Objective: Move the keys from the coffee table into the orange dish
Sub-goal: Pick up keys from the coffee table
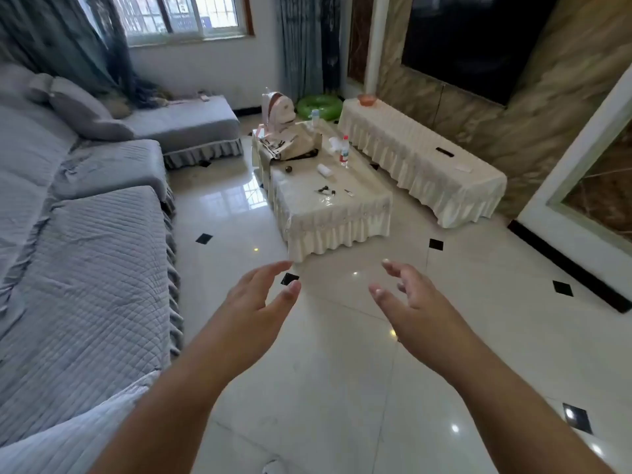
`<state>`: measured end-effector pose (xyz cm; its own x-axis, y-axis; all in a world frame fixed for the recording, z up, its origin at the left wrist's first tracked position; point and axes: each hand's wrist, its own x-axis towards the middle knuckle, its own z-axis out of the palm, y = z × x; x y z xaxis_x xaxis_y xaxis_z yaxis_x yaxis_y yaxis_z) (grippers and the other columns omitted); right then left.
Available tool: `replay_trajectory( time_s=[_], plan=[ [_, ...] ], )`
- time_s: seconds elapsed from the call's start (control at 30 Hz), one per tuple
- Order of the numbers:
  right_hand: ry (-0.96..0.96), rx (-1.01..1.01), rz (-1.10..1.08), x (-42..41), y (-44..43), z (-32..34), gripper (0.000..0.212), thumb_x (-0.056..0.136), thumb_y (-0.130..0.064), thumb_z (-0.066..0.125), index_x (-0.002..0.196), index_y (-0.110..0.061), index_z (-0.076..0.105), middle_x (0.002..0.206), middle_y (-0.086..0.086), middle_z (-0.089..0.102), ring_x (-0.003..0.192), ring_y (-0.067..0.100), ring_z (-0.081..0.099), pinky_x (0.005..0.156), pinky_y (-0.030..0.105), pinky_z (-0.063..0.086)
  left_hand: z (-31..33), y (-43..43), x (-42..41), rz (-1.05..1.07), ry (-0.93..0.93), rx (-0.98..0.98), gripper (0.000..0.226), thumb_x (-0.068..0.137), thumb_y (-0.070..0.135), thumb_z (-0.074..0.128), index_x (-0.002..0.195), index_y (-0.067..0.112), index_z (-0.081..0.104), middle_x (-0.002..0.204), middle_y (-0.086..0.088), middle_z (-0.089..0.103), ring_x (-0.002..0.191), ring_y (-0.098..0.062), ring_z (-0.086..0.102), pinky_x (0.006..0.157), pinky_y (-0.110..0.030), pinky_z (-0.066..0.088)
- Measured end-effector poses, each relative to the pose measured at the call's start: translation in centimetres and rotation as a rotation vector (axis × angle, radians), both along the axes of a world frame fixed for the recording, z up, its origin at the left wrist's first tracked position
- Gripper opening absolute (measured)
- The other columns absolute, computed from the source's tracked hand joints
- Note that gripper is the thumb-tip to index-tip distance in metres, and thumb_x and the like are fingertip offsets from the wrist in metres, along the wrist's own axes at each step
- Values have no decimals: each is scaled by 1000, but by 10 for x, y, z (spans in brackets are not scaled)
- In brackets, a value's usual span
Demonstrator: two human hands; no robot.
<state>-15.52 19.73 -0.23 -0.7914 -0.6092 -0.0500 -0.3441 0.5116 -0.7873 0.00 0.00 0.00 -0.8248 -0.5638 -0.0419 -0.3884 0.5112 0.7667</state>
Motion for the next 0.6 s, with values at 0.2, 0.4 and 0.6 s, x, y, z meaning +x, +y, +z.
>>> replay_trajectory(
  time_s=[0.2,0.4,0.6],
  plan=[
    [-11,64,-16,-45,-30,-12,56,93,-53,49,145,-35,37,148,-12,37,127,3,41,98,29,36,-10,-35,-46,-21,-51,40,50,86,72,37,134,60,34,129,37,30,119,7,31,95,-26,28],
    [29,103,-62,-100,-79,-14,57,92,-57,47,144,-38,36,148,-13,37,130,2,39,96,27,32,-23,-93,-110,-76,-29,60,48,89,67,40,136,55,35,128,32,32,120,5,33,99,-29,31],
    [-6,108,-142,-161,-142,-7,53,92,-55,48,142,-40,38,147,-13,40,126,2,41,96,29,36,-24,-162,-178,-100,-18,56,47,89,66,39,134,54,37,131,30,33,103,16,38,93,-24,30]
  ],
)
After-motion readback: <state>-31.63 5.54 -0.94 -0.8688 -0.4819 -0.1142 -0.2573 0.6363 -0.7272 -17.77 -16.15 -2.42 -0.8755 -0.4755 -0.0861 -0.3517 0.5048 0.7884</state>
